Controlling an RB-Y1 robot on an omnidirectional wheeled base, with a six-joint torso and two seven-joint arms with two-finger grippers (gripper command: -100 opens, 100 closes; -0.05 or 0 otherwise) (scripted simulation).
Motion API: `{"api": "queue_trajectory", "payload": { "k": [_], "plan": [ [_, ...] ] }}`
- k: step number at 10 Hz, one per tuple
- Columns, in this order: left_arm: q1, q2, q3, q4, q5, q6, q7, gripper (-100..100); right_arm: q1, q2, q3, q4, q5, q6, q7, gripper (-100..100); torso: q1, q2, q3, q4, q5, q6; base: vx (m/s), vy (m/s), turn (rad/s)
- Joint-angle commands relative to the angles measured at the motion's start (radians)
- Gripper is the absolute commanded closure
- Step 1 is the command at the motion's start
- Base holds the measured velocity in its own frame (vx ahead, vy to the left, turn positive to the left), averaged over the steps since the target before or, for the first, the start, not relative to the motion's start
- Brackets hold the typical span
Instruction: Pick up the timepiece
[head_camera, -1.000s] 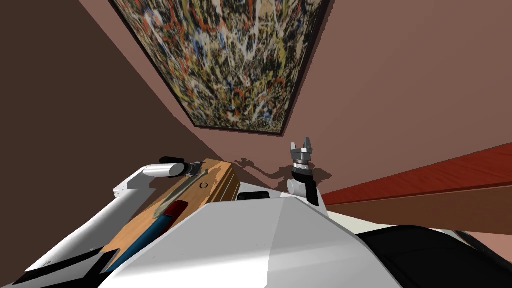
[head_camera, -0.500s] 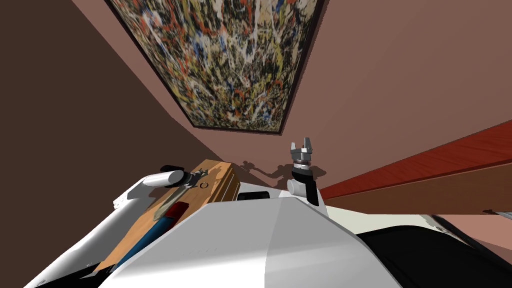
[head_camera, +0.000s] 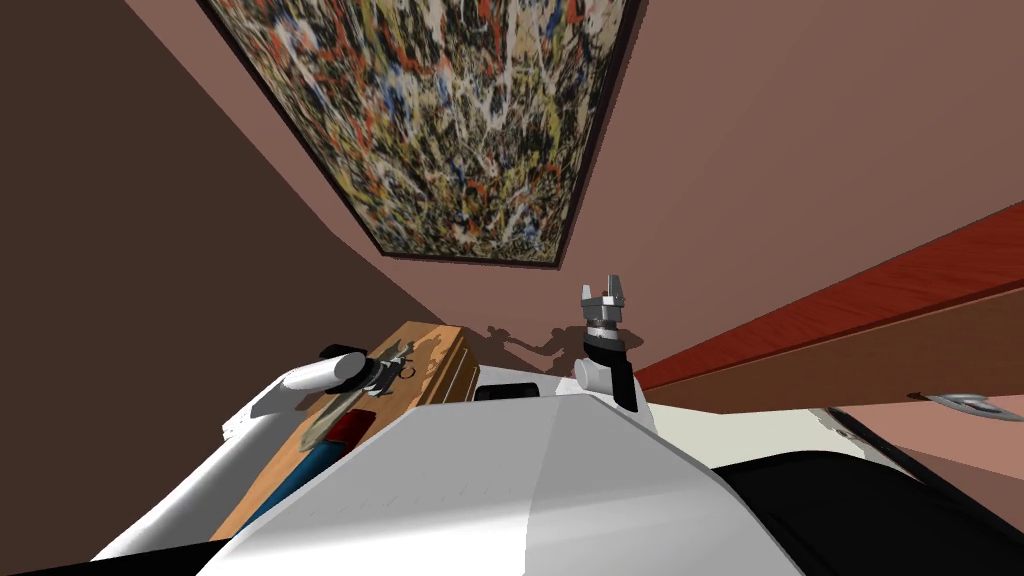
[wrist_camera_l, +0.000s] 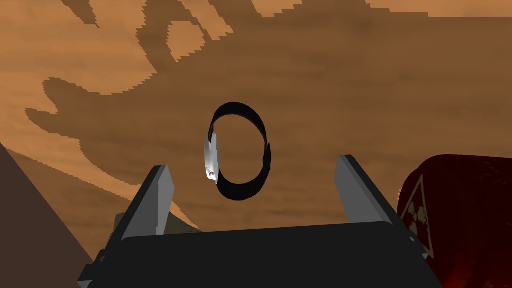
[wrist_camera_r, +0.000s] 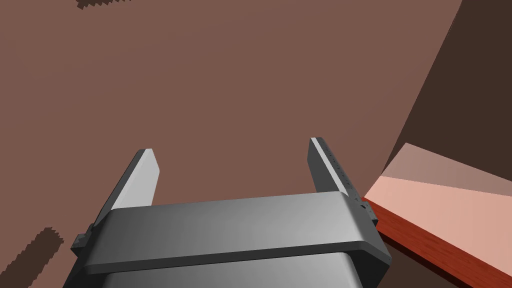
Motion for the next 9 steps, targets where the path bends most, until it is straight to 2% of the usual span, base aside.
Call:
{"api": "queue_trajectory", "payload": {
  "k": [1, 2, 3, 5, 6, 7, 9],
  "plan": [
    [0.000, 0.000, 0.000, 0.000, 0.000, 0.000, 0.000, -100, 0.000, 0.000, 0.000, 0.000, 0.000, 0.000, 0.000, 0, 0.000, 0.000, 0.000, 0.000, 0.000, 0.000, 0.006, 0.010, -0.016],
    [0.002, -0.002, 0.001, 0.000, 0.001, 0.001, -0.004, 0, 0.000, 0.000, 0.000, 0.000, 0.000, 0.000, 0.000, 0, -0.001, 0.000, 0.000, 0.000, 0.000, 0.000, 0.000, 0.000, 0.000],
    [-0.004, -0.019, -0.016, 0.028, -0.018, -0.029, -0.007, -100, 0.000, 0.000, 0.000, 0.000, 0.000, 0.000, 0.000, 0, -0.001, 0.000, 0.000, 0.000, 0.000, 0.000, -0.005, 0.014, -0.065],
    [-0.010, -0.036, -0.032, 0.055, -0.036, -0.058, -0.009, -100, 0.000, 0.000, 0.000, 0.000, 0.000, 0.000, 0.000, 0, 0.000, 0.000, 0.000, 0.000, 0.000, 0.000, -0.007, 0.020, -0.057],
    [-0.010, -0.028, -0.026, 0.042, -0.029, -0.042, -0.005, -100, 0.000, 0.000, 0.000, 0.000, 0.000, 0.000, 0.000, 0, 0.000, 0.000, 0.000, 0.000, 0.000, 0.000, -0.001, 0.010, -0.011],
    [-0.011, -0.029, -0.027, 0.044, -0.030, -0.045, -0.005, 100, 0.000, 0.000, 0.000, 0.000, 0.000, 0.000, 0.000, 0, -0.001, 0.000, 0.000, 0.000, 0.000, 0.000, 0.000, 0.000, 0.000],
    [-0.011, -0.029, -0.027, 0.044, -0.030, -0.045, -0.005, 100, 0.000, 0.000, 0.000, 0.000, 0.000, 0.000, 0.000, 0, -0.001, 0.000, 0.000, 0.000, 0.000, 0.000, 0.000, 0.000, 0.000]
  ]
}}
